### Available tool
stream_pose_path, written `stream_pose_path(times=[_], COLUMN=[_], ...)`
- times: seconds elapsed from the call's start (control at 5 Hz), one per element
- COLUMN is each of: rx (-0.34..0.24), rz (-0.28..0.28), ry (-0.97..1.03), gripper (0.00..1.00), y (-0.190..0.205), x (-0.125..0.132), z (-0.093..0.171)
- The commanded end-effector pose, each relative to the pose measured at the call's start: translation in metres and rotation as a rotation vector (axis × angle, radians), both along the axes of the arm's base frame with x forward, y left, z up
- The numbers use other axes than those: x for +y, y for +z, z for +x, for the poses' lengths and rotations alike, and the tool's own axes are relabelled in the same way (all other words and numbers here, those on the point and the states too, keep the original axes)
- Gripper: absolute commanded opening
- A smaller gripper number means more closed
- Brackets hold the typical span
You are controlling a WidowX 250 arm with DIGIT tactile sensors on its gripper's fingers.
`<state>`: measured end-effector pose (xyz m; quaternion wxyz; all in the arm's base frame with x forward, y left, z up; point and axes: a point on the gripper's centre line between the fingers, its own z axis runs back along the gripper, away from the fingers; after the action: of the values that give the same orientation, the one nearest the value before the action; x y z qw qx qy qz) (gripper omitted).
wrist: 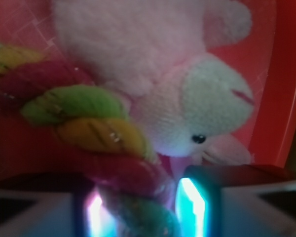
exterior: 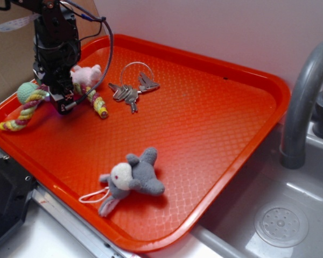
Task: Grab the multicolored rope.
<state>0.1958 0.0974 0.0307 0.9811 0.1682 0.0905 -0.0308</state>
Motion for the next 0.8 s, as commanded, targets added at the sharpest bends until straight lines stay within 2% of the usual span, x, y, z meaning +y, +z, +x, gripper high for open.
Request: stream_pose_path(times=[0.0,0.4,0.6], rx=[-0.083,-0.142,-0.166], rz=[-0.044,-0.236,-0.311], ry=[0.023,0.062,0.04], gripper=[0.0,0.0,0.0], y=[0.05,0.131,0.163], x=[-0.007,-0.04,-0.063], z=[0.001,0.002,-0.001])
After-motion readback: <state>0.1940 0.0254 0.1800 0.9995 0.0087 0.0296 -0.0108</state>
